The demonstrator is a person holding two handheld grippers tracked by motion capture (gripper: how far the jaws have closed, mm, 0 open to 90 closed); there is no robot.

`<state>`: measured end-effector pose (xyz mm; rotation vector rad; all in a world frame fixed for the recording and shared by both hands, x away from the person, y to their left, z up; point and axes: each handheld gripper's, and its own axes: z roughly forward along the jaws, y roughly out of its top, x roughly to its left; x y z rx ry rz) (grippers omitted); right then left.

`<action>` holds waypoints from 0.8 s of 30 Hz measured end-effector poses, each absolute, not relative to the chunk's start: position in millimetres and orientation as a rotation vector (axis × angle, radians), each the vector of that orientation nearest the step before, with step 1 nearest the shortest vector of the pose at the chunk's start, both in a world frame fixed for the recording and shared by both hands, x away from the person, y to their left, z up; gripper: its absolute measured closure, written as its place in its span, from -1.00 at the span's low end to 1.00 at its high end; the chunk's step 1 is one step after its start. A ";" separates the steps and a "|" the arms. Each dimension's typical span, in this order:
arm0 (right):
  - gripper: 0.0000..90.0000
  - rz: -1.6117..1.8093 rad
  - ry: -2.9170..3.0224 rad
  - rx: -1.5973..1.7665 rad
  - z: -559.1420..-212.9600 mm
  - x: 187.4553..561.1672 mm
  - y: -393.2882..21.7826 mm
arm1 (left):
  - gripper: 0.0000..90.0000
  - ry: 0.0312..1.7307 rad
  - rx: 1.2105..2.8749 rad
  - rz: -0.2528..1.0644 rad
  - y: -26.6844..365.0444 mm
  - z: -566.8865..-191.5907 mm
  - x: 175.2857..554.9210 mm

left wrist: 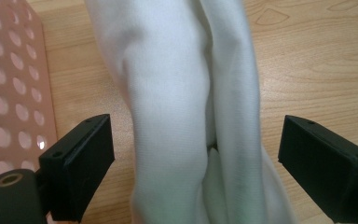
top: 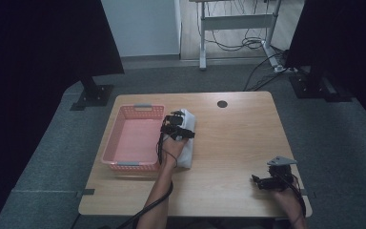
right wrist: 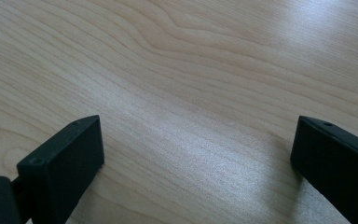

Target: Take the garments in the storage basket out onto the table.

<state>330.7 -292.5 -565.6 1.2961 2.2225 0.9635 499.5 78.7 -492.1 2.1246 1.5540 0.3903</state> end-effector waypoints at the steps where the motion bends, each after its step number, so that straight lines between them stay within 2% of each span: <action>1: -0.95 0.964 2.222 1.296 -565.6 330.7 -292.5 | -0.77 1.552 2.122 0.391 79.1 -491.7 499.3; 24: -0.95 0.963 2.222 1.296 -565.6 330.7 -292.5 | -0.80 1.479 2.076 0.392 82.1 -477.0 490.0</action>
